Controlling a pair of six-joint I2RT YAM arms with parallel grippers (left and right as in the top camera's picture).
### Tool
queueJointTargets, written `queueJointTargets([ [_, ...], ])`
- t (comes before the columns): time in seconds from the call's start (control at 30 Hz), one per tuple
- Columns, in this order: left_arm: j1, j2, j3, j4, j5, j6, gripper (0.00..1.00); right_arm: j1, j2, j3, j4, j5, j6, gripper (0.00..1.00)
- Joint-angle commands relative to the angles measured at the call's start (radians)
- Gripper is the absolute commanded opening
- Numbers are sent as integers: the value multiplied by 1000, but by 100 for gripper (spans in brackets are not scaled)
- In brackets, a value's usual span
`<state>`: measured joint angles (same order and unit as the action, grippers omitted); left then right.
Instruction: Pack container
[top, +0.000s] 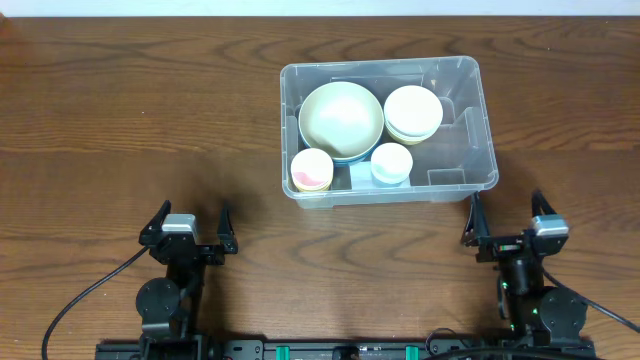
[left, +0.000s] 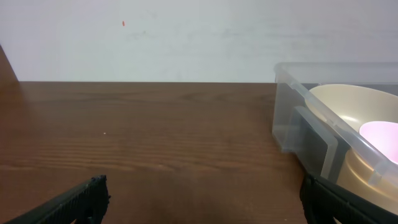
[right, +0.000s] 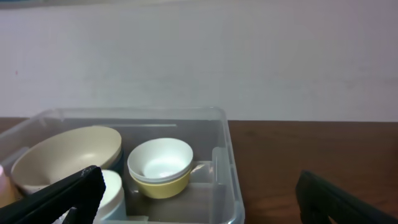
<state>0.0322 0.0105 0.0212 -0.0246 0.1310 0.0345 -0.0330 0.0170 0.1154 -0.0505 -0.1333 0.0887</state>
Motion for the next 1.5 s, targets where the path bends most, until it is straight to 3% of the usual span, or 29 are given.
queueJointTargets([
  [0.0, 6, -6, -17, -34, 15, 14, 98, 8, -11, -17, 6, -26, -48, 99],
  [0.4, 6, -6, -17, -34, 15, 14, 98, 8, -12, -111, 7, -36, -105, 99],
  [1.47, 6, -6, -17, -34, 15, 14, 98, 8, -11, -110, -8, -35, -116, 99],
])
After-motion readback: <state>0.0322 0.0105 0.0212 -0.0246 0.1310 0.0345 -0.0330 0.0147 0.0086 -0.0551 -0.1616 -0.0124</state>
